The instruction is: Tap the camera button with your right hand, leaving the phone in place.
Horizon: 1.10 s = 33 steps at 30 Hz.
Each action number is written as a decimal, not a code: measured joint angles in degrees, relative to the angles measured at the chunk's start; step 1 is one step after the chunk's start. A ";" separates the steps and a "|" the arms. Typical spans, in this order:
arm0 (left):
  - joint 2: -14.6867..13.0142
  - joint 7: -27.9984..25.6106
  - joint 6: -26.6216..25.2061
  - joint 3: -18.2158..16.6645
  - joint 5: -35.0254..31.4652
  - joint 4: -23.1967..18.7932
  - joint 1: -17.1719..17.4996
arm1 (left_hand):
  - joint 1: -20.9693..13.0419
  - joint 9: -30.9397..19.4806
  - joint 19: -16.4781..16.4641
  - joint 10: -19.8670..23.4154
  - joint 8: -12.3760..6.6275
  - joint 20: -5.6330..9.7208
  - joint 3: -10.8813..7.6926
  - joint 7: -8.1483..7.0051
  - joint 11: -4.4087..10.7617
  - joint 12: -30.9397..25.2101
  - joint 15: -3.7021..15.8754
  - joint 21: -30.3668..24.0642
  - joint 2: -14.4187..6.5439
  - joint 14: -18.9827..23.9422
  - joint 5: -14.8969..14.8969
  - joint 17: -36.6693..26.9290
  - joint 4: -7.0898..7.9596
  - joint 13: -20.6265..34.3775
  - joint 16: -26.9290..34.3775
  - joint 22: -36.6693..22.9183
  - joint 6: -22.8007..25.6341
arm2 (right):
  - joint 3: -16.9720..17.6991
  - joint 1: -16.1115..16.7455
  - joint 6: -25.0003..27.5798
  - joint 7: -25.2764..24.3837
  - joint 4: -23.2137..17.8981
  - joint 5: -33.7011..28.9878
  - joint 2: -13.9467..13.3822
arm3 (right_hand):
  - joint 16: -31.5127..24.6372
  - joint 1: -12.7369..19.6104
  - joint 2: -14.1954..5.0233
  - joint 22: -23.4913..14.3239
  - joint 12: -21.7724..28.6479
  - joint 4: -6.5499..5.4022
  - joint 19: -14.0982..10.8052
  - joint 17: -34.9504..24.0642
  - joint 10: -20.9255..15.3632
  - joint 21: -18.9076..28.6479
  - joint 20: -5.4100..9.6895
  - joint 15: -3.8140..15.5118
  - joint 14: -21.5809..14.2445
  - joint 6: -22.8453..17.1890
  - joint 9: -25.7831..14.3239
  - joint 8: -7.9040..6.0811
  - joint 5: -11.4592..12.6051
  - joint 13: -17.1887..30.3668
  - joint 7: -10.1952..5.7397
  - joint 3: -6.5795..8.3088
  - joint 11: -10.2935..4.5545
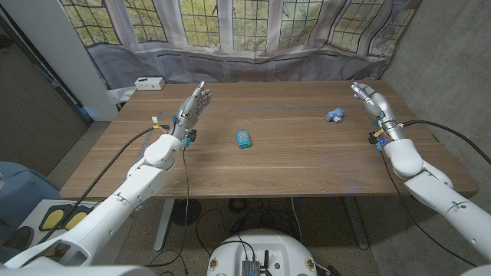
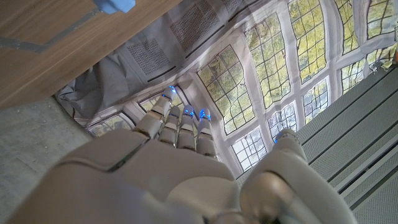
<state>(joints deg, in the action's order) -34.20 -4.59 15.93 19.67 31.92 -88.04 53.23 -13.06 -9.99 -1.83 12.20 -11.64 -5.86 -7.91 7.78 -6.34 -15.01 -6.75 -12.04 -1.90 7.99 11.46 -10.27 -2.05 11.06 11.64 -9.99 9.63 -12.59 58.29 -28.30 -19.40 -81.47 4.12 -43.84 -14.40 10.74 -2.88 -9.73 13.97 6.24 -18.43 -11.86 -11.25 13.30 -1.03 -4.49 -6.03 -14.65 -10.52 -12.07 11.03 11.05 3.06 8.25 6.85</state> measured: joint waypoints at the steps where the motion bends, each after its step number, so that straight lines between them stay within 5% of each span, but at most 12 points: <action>1: 0.00 -0.03 0.00 -0.04 0.00 -0.08 0.15 | 0.00 0.00 0.00 0.00 0.00 0.00 0.00 0.00 0.00 0.00 0.00 0.00 0.00 0.00 0.00 0.00 0.00 0.00 0.00 0.00 0.00 | -0.05 0.20 0.55 -0.73 -0.42 -1.05 -0.24 | 0.00 0.00 0.00 0.00 0.00 0.00 0.00 0.00 0.02 0.00 0.00 0.00 0.00 0.00 0.00 0.09 0.00 0.00 0.00 0.00 -0.02; 33: 0.16 -0.07 0.55 -0.12 0.26 -0.84 1.54 | -0.23 0.00 0.00 0.20 0.21 0.00 -0.26 -0.32 0.20 0.48 0.32 0.00 -0.23 0.30 0.01 0.01 -0.26 -0.01 -0.21 0.00 0.31 | -2.16 3.19 12.82 -11.18 -8.12 -15.45 -3.45 | 1.10 0.83 0.39 0.00 -1.16 0.23 2.17 0.00 1.36 -1.48 0.31 0.69 1.38 0.13 0.00 0.42 0.00 0.00 -1.56 0.23 -1.35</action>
<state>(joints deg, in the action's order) -34.04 -4.66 16.48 19.55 32.18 -88.88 54.77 -13.29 -9.99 -1.83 12.39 -11.43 -5.86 -8.18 7.46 -6.14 -14.53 -6.44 -12.04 -2.12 8.30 11.46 -10.26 -2.31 11.05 11.43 -9.98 9.94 -14.75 61.48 -15.48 -30.58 -89.59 -11.33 -47.29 -13.30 11.58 -2.50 -9.72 12.81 6.47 -16.26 -11.86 -9.89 11.82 -0.72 -3.80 -4.65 -14.52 -10.52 -11.66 11.03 11.05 1.50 8.48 5.50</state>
